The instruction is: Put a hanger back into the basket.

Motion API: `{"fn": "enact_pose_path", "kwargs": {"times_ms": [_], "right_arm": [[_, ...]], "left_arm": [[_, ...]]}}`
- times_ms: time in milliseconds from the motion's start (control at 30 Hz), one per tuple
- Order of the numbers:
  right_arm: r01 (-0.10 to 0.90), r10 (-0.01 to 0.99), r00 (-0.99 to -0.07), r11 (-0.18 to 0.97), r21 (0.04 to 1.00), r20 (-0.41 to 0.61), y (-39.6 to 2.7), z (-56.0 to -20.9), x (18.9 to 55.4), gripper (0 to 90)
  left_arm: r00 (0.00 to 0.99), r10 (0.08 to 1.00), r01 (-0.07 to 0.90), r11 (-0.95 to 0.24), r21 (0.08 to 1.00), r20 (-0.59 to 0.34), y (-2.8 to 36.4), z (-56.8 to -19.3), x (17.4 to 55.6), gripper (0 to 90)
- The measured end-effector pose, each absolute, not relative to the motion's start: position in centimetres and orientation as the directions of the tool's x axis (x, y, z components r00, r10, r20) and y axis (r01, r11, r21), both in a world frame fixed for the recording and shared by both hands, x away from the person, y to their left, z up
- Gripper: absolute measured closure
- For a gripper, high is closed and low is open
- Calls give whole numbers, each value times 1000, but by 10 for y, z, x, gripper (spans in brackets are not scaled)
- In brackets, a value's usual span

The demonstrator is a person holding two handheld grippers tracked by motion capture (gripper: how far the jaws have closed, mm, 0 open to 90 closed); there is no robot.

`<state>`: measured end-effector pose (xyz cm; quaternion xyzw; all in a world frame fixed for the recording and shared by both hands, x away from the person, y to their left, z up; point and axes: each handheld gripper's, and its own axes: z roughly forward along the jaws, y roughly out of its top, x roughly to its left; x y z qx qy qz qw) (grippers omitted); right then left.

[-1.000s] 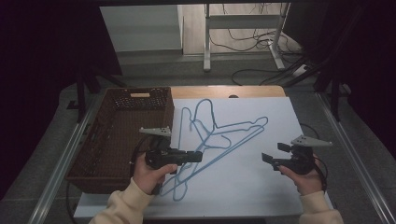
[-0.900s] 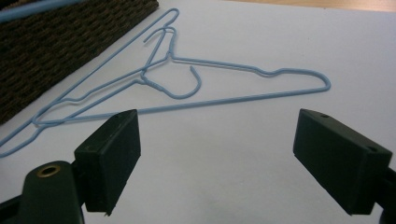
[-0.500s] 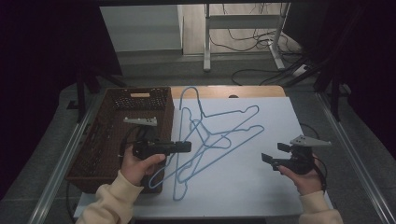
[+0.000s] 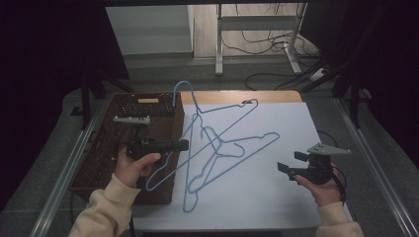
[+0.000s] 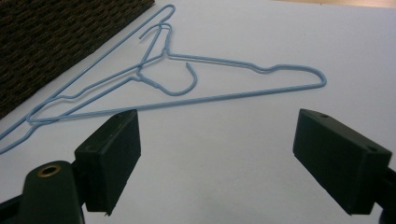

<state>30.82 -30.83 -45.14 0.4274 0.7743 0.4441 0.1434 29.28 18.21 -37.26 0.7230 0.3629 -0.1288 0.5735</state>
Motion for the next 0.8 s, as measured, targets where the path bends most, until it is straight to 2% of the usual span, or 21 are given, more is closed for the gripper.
{"fn": "enact_pose_path", "kwargs": {"times_ms": [800], "right_arm": [[540,788,-597,255,802,152,-307,-453,309,152]], "left_arm": [[661,436,680,-3,734,-611,240,-380,299,862]]}}
